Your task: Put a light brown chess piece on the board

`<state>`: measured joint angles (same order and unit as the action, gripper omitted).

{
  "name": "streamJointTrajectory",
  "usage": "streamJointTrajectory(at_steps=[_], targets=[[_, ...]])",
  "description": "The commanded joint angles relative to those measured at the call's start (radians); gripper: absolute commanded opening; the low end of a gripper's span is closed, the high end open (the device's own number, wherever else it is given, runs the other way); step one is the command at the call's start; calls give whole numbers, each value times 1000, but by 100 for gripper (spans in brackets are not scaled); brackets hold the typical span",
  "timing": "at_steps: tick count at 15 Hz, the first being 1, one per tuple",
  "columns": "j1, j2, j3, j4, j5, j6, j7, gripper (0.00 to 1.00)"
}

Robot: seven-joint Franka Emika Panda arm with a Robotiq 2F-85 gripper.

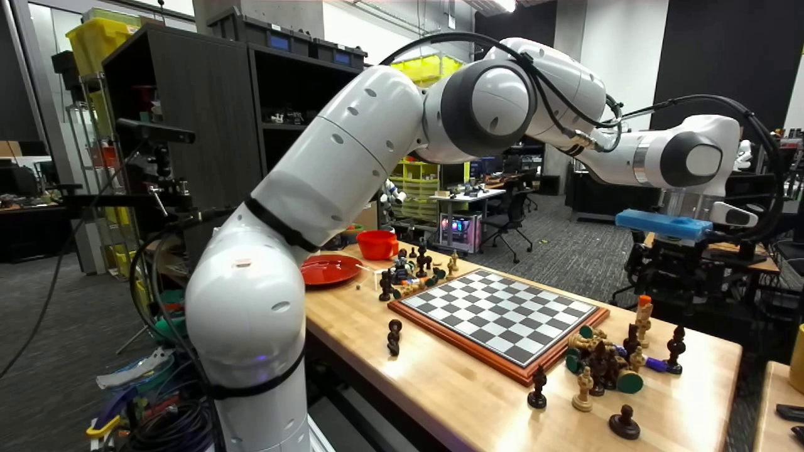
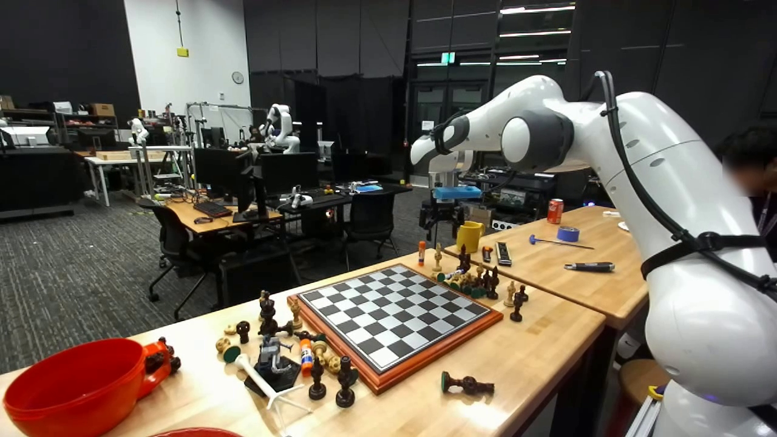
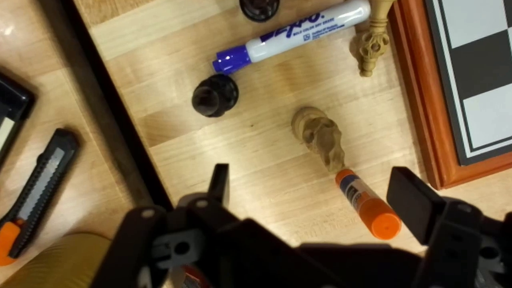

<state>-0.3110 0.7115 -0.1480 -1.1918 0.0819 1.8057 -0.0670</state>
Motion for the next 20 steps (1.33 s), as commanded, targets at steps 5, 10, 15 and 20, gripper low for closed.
streamJointTrajectory(at_steps=[5, 10, 15, 20], targets=[[-1, -12, 7, -25, 6, -4, -11, 38], [11, -39, 7, -71, -4, -13, -28, 1], [24, -71, 3, -112, -13, -9, -49, 3], [27, -201, 0, -220, -31, -3, -114, 3]])
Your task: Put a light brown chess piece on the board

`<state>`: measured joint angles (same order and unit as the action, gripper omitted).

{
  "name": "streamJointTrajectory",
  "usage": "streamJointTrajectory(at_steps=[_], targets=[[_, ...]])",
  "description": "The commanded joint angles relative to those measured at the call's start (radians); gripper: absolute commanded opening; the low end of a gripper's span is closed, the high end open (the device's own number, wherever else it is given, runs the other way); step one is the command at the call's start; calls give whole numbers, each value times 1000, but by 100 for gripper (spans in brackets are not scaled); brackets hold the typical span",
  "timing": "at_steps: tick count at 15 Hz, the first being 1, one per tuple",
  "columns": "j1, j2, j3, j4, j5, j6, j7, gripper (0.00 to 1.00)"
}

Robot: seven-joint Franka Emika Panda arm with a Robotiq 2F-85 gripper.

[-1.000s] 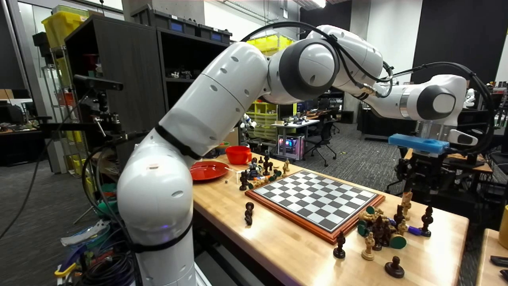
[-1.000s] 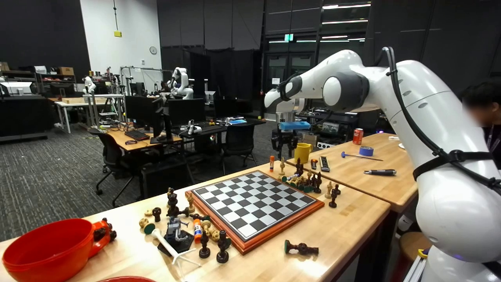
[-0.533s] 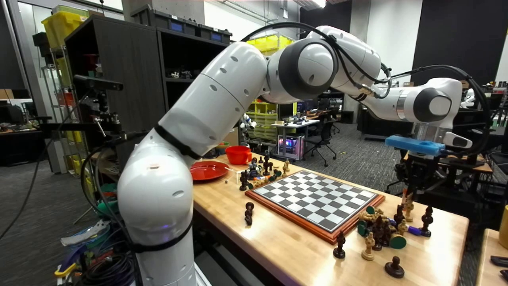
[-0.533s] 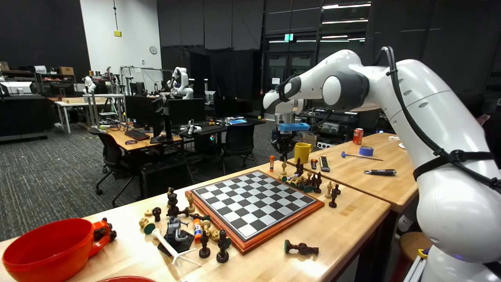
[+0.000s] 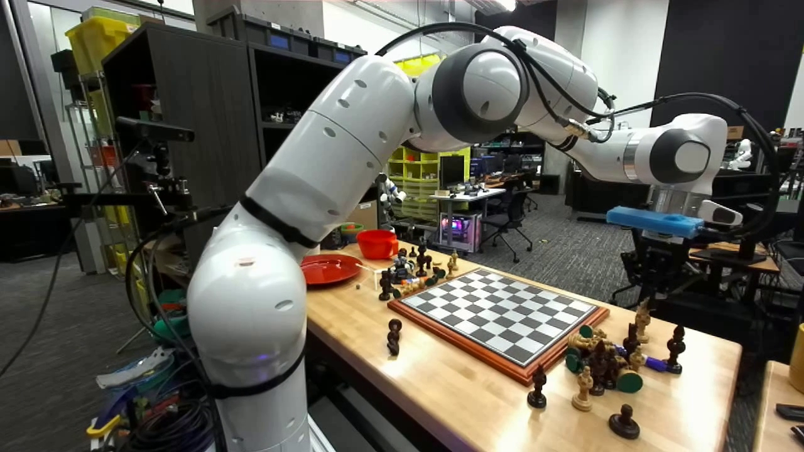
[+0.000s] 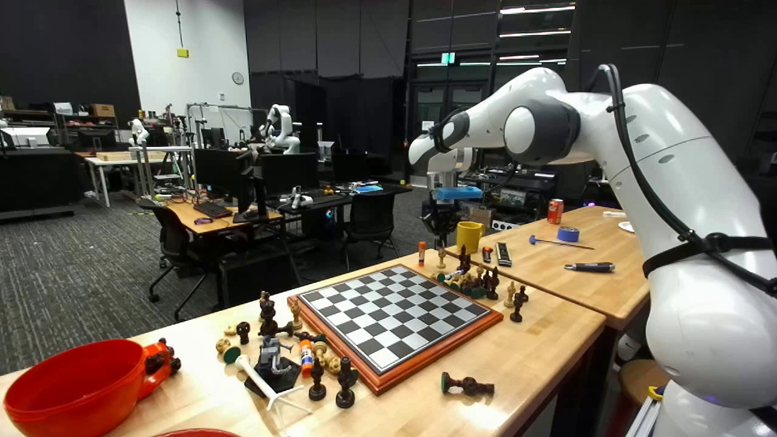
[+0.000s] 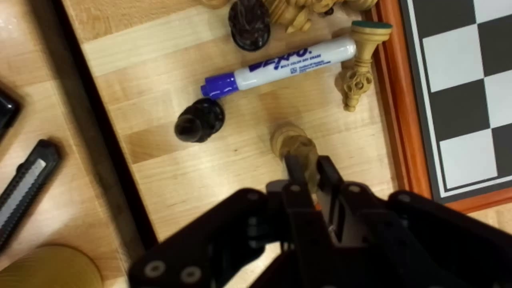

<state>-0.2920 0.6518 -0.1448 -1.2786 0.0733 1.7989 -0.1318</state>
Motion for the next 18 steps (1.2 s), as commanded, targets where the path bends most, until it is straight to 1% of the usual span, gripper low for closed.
streamJointTrajectory(at_steps=[1, 3, 6, 11, 14, 18], targets=[[7, -177, -2, -163, -27, 3, -74, 3], [-2, -272, 10, -242, -44, -15, -150, 3], [8, -413, 13, -383, -82, -43, -283, 3], [51, -609, 23, -626, -137, -34, -453, 3], [90, -679, 29, -730, -115, -27, -505, 3], [148, -732, 43, -811, -58, -39, -529, 3]])
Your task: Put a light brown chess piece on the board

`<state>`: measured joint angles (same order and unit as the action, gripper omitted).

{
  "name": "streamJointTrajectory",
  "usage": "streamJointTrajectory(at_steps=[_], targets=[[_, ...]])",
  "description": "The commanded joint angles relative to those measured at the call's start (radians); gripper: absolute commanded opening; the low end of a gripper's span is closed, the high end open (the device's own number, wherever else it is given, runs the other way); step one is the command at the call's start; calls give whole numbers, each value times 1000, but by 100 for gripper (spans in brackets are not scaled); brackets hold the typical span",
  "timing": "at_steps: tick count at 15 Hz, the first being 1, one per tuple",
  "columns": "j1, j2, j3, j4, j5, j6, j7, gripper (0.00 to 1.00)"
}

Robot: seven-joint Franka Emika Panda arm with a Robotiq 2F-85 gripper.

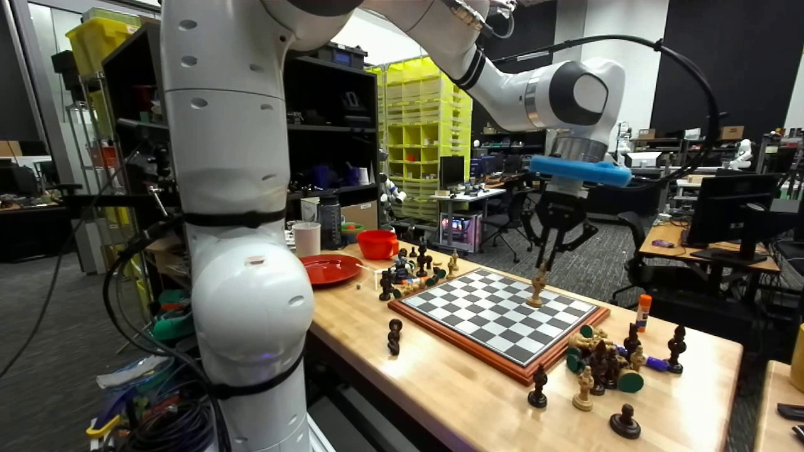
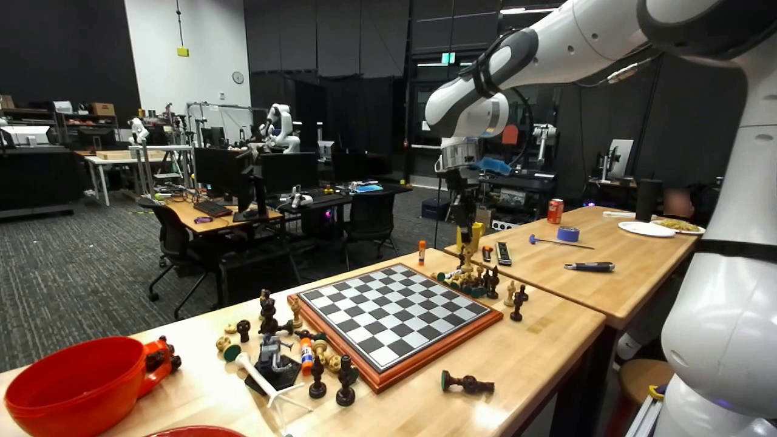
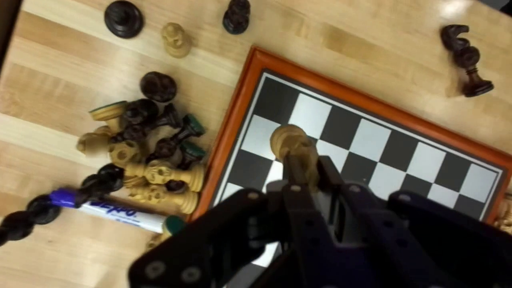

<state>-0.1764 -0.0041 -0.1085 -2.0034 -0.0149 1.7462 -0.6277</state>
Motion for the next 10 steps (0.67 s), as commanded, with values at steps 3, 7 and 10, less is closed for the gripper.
streamJointTrajectory(at_steps=[3, 7, 10], targets=[[72, -95, 22, -134, 52, 28, -38, 3], [113, -108, 41, -214, 70, 143, -34, 3], [138, -103, 55, -274, 99, 277, -30, 3]])
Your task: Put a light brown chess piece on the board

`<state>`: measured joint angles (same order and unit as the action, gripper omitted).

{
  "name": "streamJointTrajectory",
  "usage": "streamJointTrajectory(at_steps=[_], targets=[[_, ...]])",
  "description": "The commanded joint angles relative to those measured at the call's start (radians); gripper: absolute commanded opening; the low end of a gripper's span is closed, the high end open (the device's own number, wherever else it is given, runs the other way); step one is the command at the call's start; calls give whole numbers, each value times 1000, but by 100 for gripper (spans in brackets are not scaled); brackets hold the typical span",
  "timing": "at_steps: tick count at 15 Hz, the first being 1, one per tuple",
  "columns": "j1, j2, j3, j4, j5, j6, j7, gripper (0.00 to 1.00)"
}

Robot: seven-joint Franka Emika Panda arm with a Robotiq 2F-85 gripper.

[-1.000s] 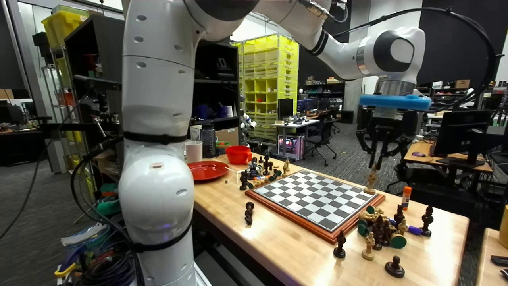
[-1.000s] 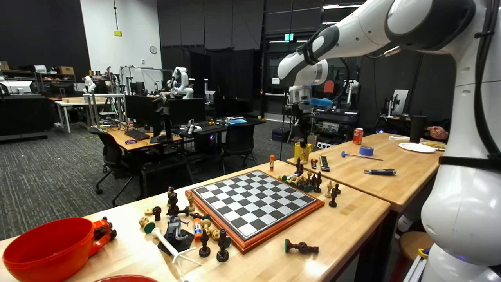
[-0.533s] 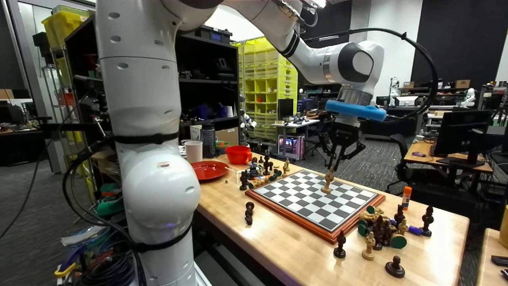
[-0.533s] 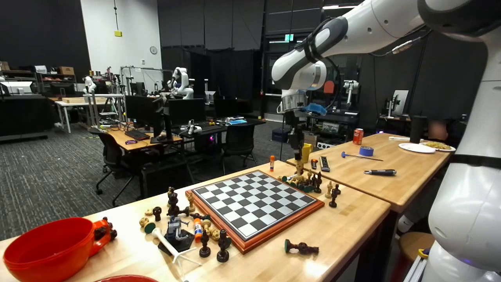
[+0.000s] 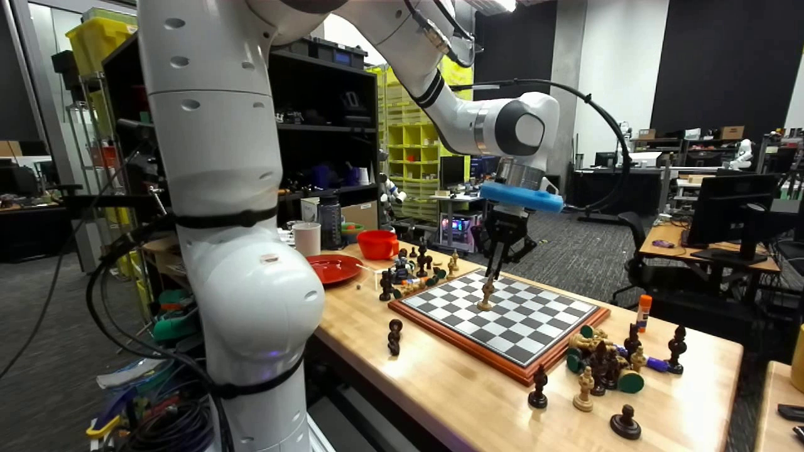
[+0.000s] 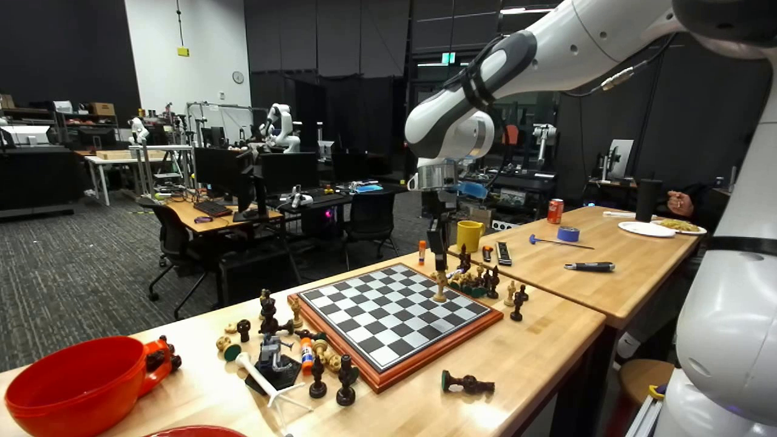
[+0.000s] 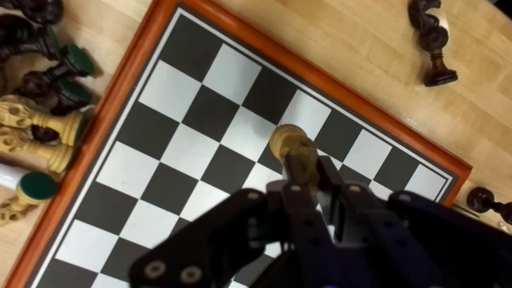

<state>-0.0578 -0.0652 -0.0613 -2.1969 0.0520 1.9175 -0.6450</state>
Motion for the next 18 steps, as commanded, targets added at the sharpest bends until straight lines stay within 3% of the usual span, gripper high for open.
streamJointTrajectory(at_steps=[1, 5, 6, 7, 9, 11, 18], targets=[[27, -41, 13, -97, 45, 148, -16, 3], [46, -58, 24, -166, 72, 315, -37, 3], [49, -65, 23, -177, 71, 345, -43, 14], [50, -73, 22, -185, 63, 363, -45, 39], [50, -93, 17, -191, 65, 361, -46, 41], [48, -123, 10, -180, 64, 322, -38, 51], [19, -264, -49, -95, 21, 140, 38, 98]])
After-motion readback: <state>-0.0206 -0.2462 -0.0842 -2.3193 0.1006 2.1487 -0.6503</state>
